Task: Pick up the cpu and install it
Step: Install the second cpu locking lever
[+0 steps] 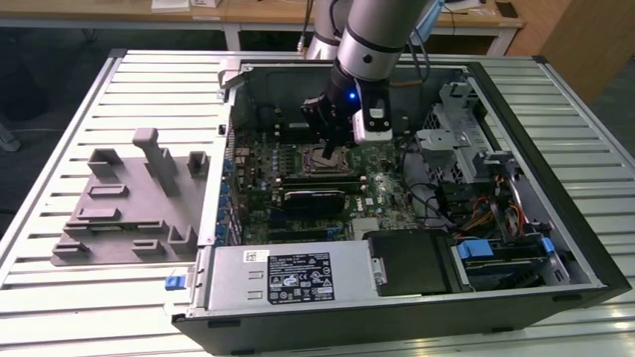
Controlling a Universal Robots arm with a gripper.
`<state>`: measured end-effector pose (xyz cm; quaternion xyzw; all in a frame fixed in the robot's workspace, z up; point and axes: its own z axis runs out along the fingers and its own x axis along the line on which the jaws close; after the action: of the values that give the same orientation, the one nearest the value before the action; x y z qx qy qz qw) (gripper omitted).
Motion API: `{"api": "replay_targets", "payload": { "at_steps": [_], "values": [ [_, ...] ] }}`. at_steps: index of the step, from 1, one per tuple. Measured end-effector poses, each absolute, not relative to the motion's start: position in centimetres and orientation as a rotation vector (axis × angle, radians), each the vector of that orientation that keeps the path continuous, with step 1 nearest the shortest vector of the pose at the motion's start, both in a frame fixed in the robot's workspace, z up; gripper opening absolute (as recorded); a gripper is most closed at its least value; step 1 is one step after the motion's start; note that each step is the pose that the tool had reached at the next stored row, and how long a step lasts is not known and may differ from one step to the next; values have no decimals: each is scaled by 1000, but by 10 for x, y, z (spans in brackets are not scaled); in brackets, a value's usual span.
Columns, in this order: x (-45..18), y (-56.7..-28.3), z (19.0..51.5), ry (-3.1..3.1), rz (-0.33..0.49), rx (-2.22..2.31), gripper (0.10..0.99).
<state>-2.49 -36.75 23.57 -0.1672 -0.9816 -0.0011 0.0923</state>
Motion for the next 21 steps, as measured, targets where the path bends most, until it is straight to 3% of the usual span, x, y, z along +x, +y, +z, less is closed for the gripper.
{"api": "replay_targets", "payload": {
  "at_steps": [21],
  "values": [
    [-29, -378, 232, -2939, 1, -492, 106]
  ]
}}
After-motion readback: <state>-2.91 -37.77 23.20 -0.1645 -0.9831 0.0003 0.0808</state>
